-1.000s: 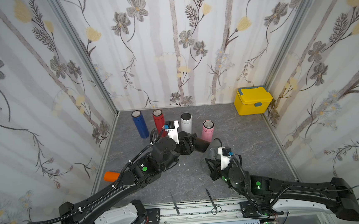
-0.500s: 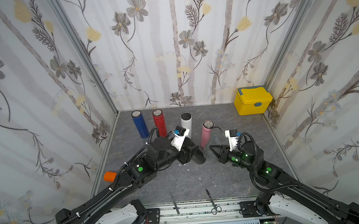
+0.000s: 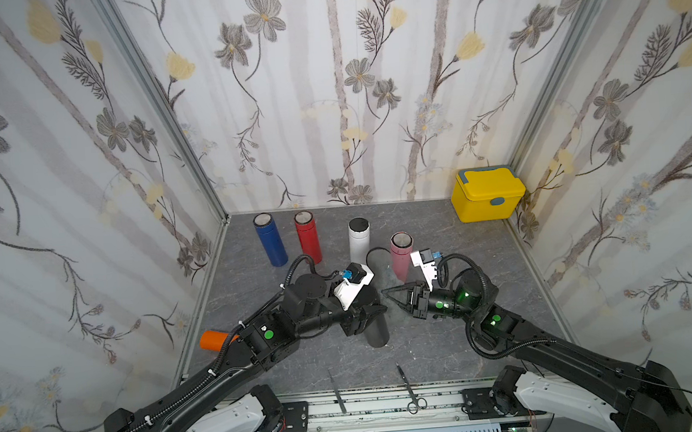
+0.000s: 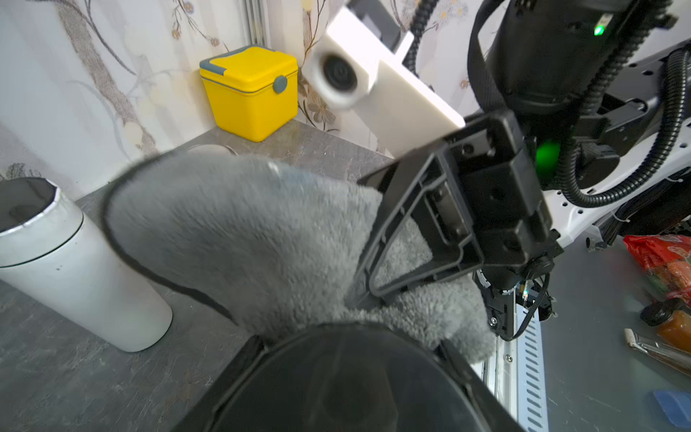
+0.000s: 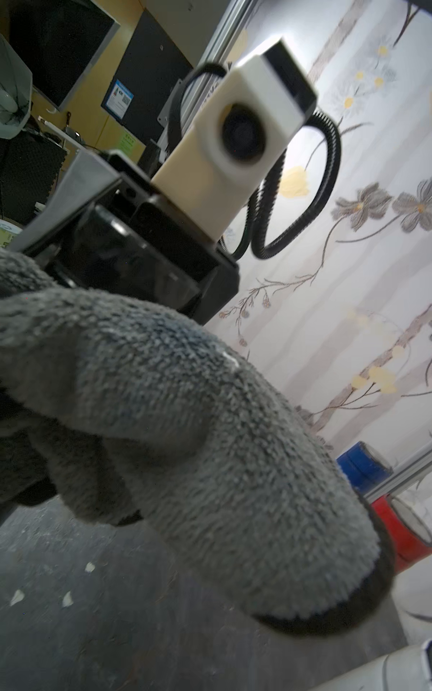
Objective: Wipe the surface of the thermos
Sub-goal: Wipe the dirt from the surface of the thermos.
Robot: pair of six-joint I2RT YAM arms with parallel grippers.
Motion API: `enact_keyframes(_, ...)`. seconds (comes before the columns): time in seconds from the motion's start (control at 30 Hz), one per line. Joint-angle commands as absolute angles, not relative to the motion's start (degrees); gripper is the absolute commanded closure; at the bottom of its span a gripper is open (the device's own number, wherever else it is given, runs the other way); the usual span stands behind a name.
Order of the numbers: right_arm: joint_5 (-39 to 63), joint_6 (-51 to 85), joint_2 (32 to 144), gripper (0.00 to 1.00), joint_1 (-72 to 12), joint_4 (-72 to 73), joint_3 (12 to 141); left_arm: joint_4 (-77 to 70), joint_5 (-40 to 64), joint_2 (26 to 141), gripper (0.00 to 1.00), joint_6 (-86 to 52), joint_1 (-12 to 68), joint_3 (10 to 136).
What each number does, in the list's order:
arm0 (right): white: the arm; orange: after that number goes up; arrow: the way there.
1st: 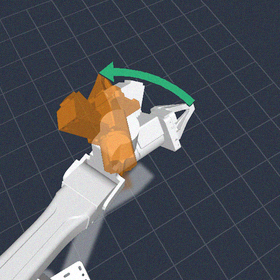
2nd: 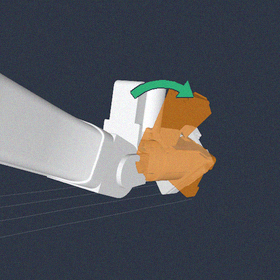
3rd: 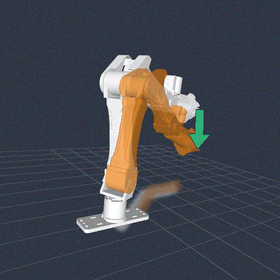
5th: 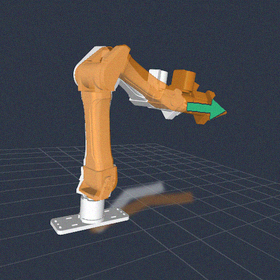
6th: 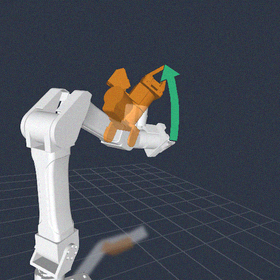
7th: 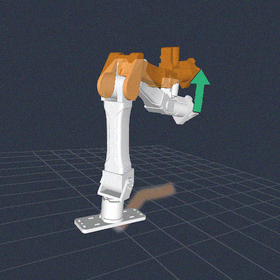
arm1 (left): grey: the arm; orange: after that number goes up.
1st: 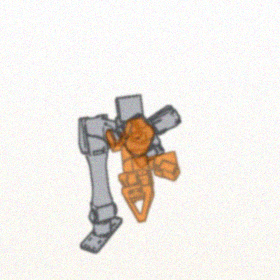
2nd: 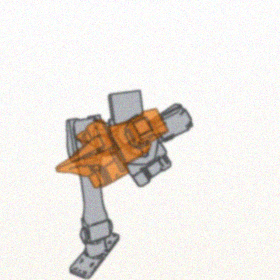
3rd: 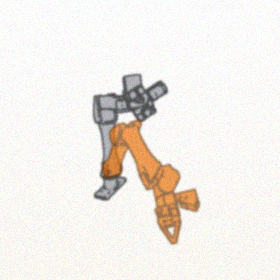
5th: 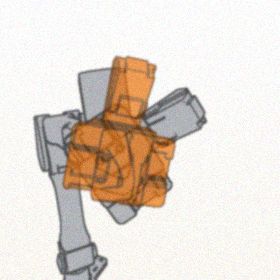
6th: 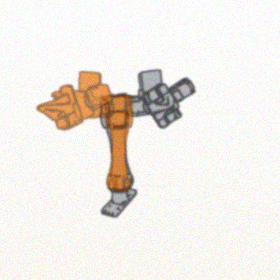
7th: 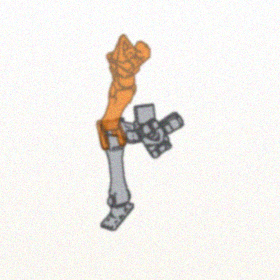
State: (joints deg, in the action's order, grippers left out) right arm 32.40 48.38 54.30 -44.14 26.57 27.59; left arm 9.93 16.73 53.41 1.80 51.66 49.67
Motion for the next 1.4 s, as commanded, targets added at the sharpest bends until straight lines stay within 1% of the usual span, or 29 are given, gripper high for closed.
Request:
enact_keyframes(0.0,29.2,45.9,51.9,1.00,-44.6,18.6,22.8,1.4,15.3,53.7,1.00,3.2,51.7,50.5)
enact_keyframes(0.13,19.3,41.7,48.1,1.00,-44.6,8.6,21.0,1.5,14.8,54.4,1.00,3.5,51.7,50.6)
enact_keyframes(0.2,17.1,40.2,47.4,1.00,-44.6,6.5,22.2,0.9,14.3,54.7,1.00,3.2,51.6,50.4)
enact_keyframes(0.27,18.3,39.2,47.3,1.00,-44.6,7.3,24.4,0.2,12.0,55.3,1.00,1.9,51.6,50.6)
enact_keyframes(0.3,20.6,38.3,47.4,1.00,-44.8,8.7,25.7,-0.2,10.1,55.8,1.00,0.6,51.6,50.9)
enact_keyframes(0.37,22.8,36.8,47.1,1.00,-46.6,12.1,27.9,-0.5,2.9,57.2,1.00,-4.1,51.6,52.3)
enact_keyframes(0.4,22.0,35.3,46.9,1.00,-49.7,13.2,29.0,0.2,0.1,58.3,1.00,-6.7,51.7,53.7)
enact_keyframes(0.47,18.9,32.0,47.1,1.00,-53.9,14.7,30.7,2.3,-2.3,60.2,1.00,-11.8,51.9,56.6)
enact_keyframes(0.57,11.3,28.2,48.9,1.00,-59.5,17.6,31.9,4.7,-5.6,62.2,1.00,-19.0,53.4,59.9)
enact_keyframes(0.67,-3.8,25.9,50.1,1.00,-64.1,22.7,31.9,7.3,-8.4,63.6,1.00,-25.9,54.7,62.7)
enact_keyframes(0.83,-24.8,19.1,53.2,1.00,-70.7,43.0,28.7,8.6,-9.4,64.2,1.00,-36.3,55.9,64.4)
enact_keyframes(1.03,-35.0,7.9,61.7,1.00,-77.5,56.7,32.8,9.4,-9.3,65.5,1.00,-39.8,57.0,66.0)
enact_keyframes(1.13,-40.5,7.0,65.5,1.00,-78.5,55.9,36.2,9.0,-9.4,65.0,1.00,-39.8,57.3,65.9)
enact_keyframes(1.2,-44.0,7.9,66.5,1.00,-78.9,55.2,35.8,9.2,-9.9,64.5,1.00,-39.5,57.2,65.6)
enact_keyframes(1.27,-47.0,11.5,66.0,1.00,-78.9,50.5,34.8,9.6,-10.9,63.6,1.00,-38.9,57.2,65.3)
enact_keyframes(1.37,-49.3,18.8,62.8,1.00,-78.9,39.9,32.1,10.9,-13.3,62.3,1.00,-37.7,57.1,65.0)
